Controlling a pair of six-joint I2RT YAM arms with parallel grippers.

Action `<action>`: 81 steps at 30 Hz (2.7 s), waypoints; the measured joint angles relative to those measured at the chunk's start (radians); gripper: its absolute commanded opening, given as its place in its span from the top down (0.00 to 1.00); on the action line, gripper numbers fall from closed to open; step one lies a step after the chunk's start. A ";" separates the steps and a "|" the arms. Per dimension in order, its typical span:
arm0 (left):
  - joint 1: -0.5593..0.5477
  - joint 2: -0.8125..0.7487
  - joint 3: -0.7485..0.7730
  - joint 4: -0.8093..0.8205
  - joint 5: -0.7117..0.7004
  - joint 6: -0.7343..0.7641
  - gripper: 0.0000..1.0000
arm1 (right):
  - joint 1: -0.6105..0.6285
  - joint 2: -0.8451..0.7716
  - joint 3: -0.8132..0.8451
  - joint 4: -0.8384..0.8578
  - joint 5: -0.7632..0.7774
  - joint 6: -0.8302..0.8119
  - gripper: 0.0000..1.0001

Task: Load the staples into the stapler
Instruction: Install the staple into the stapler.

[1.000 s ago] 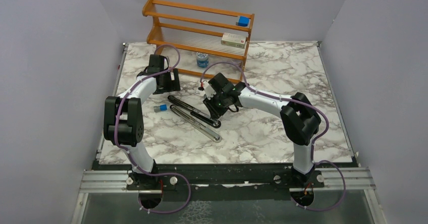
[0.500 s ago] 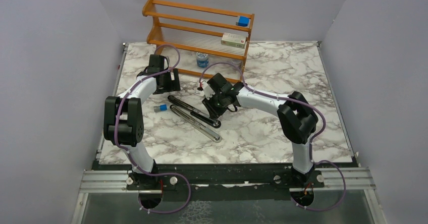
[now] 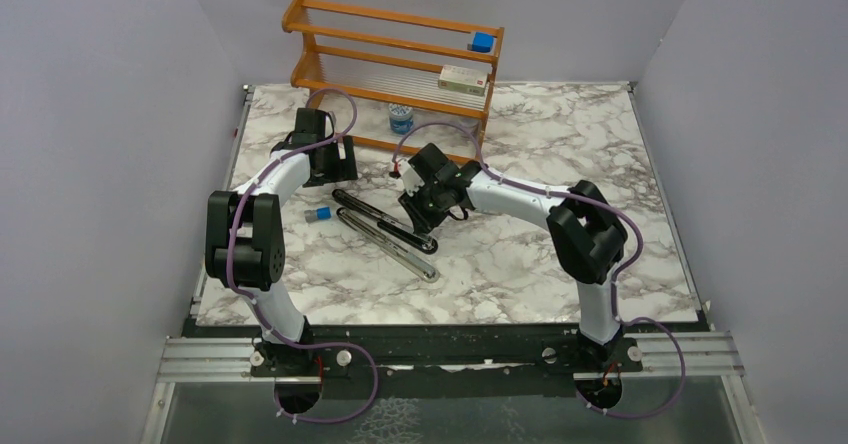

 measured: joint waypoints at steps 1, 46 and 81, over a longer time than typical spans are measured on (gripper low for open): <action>0.000 0.000 0.000 0.000 0.000 0.000 0.14 | 0.000 0.002 0.000 0.000 0.000 0.000 0.63; -0.219 -0.290 -0.210 0.036 0.082 -0.161 0.13 | -0.005 -0.190 -0.412 0.407 0.005 0.091 0.63; -0.494 -0.323 -0.377 0.103 0.024 -0.277 0.16 | -0.006 -0.230 -0.531 0.588 0.027 0.145 0.63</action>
